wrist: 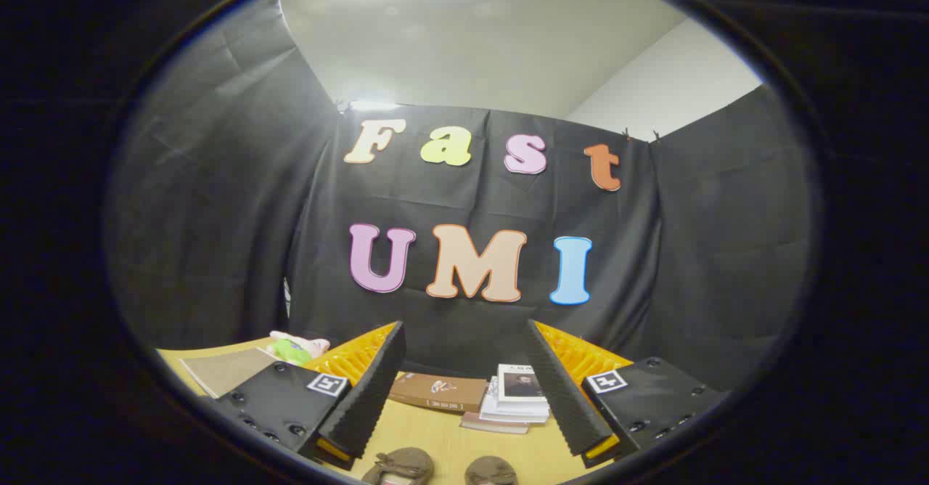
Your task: Open the storage box then place both shoes into the box .Put the left shoe in first, then the right shoe, with the right side of both shoes facing outward in a uniform manner.
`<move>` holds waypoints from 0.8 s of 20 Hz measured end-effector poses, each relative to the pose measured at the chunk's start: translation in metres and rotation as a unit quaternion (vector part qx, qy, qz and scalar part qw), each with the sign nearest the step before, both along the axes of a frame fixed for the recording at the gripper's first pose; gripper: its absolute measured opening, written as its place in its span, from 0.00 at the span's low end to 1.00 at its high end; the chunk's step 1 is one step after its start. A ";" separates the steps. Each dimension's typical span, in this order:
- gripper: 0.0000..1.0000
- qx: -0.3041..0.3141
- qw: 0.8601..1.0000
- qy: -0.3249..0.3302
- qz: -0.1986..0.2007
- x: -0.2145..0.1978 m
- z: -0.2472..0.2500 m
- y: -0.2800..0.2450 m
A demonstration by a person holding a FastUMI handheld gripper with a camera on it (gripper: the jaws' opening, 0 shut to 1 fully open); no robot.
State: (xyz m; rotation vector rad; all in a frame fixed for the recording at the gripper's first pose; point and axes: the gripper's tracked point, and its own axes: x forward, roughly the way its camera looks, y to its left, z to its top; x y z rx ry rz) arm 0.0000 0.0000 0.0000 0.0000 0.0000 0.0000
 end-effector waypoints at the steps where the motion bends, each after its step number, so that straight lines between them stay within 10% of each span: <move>1: 1.00 0.002 1.000 -0.001 0.004 0.002 0.000 0.001; 16: 1.00 0.023 1.000 -0.002 0.011 0.007 -0.006 -0.013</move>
